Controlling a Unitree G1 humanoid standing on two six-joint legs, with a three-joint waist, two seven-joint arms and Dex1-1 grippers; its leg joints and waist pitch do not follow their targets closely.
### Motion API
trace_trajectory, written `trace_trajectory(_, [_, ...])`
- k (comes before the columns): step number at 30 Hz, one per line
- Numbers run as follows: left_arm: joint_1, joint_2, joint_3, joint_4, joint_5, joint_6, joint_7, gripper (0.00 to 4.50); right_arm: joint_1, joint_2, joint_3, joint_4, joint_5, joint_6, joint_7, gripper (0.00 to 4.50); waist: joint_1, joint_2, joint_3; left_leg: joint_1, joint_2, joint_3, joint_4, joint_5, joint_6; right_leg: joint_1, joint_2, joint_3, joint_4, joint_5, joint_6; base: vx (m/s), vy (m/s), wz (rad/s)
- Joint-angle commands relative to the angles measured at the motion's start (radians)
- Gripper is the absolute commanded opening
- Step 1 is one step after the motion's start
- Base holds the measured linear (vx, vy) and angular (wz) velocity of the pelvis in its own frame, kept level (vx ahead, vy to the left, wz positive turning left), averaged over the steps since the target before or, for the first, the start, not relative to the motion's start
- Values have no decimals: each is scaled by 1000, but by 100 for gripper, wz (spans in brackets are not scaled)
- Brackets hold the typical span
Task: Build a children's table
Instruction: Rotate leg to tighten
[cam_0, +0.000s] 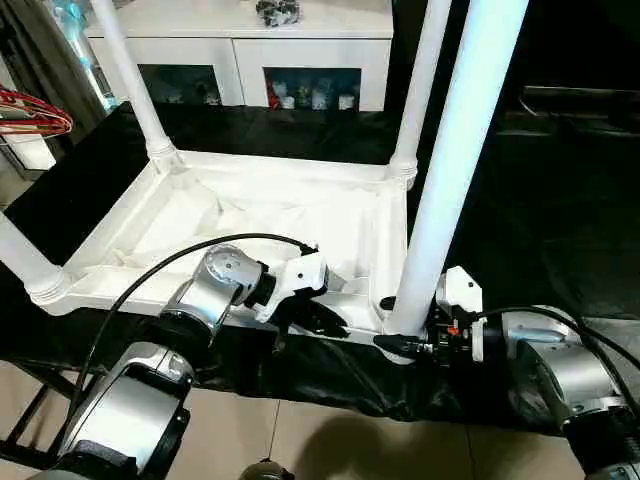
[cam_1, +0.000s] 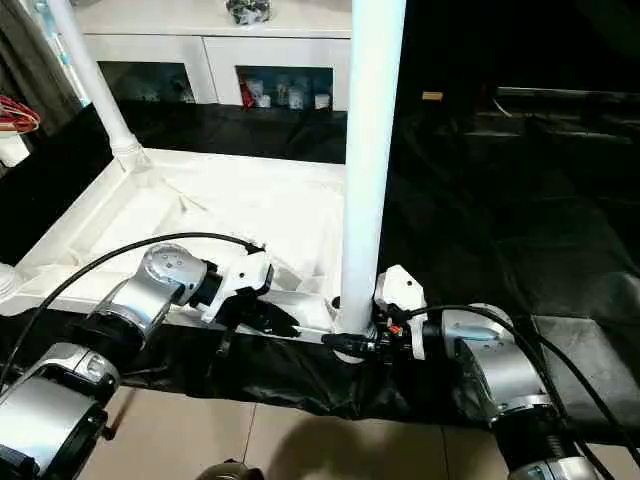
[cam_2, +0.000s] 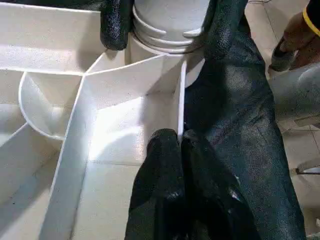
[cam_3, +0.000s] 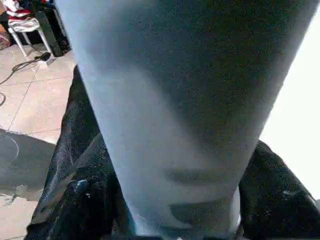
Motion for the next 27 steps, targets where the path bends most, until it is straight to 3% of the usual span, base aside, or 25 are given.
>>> trace_trajectory(1, [-54,-42,29,-20,-44,-1,54,0,3,46,69,-27,13,-3,22,267,-4,-18,-65,11,44,-16,-57,-242,77,48,-66,40,-64,-280,-192,0,0,0])
trace_trajectory(6, [-61,-46,34,-9,-36,2,83,0,6,62,55,-27,13,-10,-4,267,-4,-21,-65,11,43,-16,-57,-240,77,48,-66,41,-65,-286,-190,0,0,0])
trace_trajectory(7, [-54,-63,37,-17,-19,32,156,0,-37,131,3,58,-21,-6,-196,267,-4,-20,-65,11,43,-16,-57,-240,76,48,-66,40,-65,-289,-189,0,0,0])
trace_trajectory(8, [-49,-72,38,-22,-6,53,201,0,-70,179,-34,122,-43,-1,-327,267,-9,-10,-65,10,43,-17,-59,-245,58,43,-68,41,-63,-286,-197,0,0,0])
trace_trajectory(9, [-47,-74,37,-25,-2,60,214,0,-83,197,-47,145,-52,1,-376,266,-15,-14,-63,8,43,-21,-64,-254,43,44,-69,39,-64,-303,-194,0,0,0])
trace_trajectory(10, [-43,-77,35,-31,4,73,230,0,-104,224,-67,184,-65,6,-452,266,-32,-16,-63,8,38,-25,-68,-282,12,46,-70,35,-63,-343,-186,0,0,0])
trace_trajectory(11, [-43,-76,35,-32,4,73,229,0,-104,224,-67,183,-65,6,-451,266,-46,-16,-60,7,33,-25,-71,-299,6,50,-67,31,-71,-382,-168,0,0,0])
trace_trajectory(13, [-45,-75,33,-31,4,74,222,0,-103,225,-63,180,-63,8,-441,266,-49,-16,-62,12,35,-20,-65,-291,25,48,-66,36,-74,-354,-167,0,0,0])
trace_trajectory(15, [-46,-74,33,-29,4,74,220,0,-102,225,-61,178,-64,8,-439,266,-44,-15,-68,8,36,-16,-58,-232,54,51,-63,36,-63,-232,-195,0,0,0])
trace_trajectory(18, [-51,-79,34,-22,8,79,246,0,-102,236,-65,183,-78,3,-456,266,-40,-12,-69,7,37,-15,-54,-208,75,52,-63,32,-59,-186,-214,0,0,0])
trace_trajectory(21, [-48,-89,39,-26,14,94,286,0,-106,255,-75,201,-92,-4,-505,266,-41,-11,-66,7,38,-16,-57,-231,66,52,-64,30,-62,-228,-208,0,0,0])
trace_trajectory(23, [-47,-90,39,-27,15,96,291,0,-106,257,-76,202,-93,-4,-511,266,-45,-11,-61,11,37,-18,-63,-279,47,51,-65,30,-71,-308,-191,0,0,0])
trace_trajectory(27, [-24,-136,59,-46,27,121,431,0,-107,315,-112,249,-122,-20,-708,266,-54,-12,-57,17,38,-22,-70,-333,17,45,-67,33,-80,-374,-171,0,0,0])
